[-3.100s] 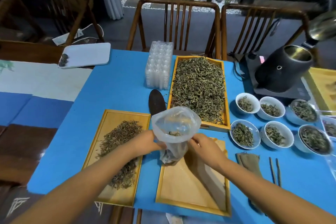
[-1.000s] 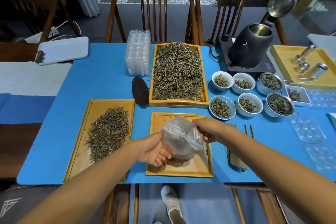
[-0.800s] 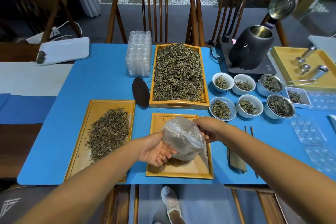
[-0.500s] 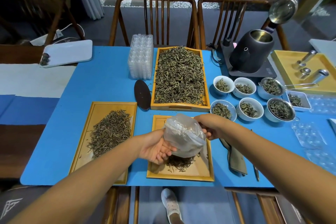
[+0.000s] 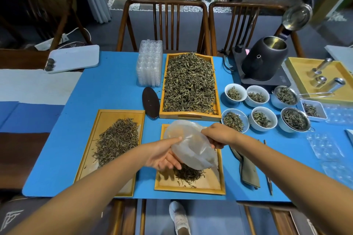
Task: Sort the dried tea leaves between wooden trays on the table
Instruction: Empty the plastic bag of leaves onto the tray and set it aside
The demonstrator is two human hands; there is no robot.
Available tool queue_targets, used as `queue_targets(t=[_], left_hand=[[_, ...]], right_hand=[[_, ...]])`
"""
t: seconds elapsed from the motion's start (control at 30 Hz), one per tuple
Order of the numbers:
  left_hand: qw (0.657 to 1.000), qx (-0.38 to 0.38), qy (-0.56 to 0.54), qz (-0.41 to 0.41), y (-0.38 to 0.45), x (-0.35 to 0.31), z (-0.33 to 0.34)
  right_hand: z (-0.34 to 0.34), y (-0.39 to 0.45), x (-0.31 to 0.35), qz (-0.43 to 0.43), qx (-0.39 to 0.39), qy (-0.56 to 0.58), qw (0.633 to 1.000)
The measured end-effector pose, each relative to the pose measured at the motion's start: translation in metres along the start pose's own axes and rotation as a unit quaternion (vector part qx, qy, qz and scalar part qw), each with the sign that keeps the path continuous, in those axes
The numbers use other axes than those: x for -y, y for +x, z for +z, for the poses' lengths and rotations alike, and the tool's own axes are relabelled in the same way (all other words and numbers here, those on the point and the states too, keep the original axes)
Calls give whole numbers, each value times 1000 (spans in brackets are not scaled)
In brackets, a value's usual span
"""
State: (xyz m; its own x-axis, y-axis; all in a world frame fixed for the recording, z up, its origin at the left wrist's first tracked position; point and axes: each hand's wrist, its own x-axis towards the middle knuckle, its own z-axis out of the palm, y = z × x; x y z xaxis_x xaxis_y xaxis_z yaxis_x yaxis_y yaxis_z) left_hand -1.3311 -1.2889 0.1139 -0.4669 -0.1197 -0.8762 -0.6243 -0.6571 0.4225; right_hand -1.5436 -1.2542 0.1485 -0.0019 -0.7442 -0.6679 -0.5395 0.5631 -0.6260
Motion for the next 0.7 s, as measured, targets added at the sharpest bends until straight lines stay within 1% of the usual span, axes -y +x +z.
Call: queue_targets(t=[0.1,0.2,0.33,0.53,0.7], left_hand=[[998,-36,36,24,-2,-3,-4],[996,-62,40,50,-5,-9,-9],[988,-123,25,93,-6,-18,-21],[964,-223,-21,144,-6,-44,-45],[944,-278,-35,174,-1,-66,-63]], right_hand=[[-1,2,0,-24,19,-32,999],[-2,7,2,-31,34,-46,998],[-6,14,8,-56,31,-18,998],[-10,35,24,-100,-27,-6,995],[-11,58,42,-111,-68,9,991]])
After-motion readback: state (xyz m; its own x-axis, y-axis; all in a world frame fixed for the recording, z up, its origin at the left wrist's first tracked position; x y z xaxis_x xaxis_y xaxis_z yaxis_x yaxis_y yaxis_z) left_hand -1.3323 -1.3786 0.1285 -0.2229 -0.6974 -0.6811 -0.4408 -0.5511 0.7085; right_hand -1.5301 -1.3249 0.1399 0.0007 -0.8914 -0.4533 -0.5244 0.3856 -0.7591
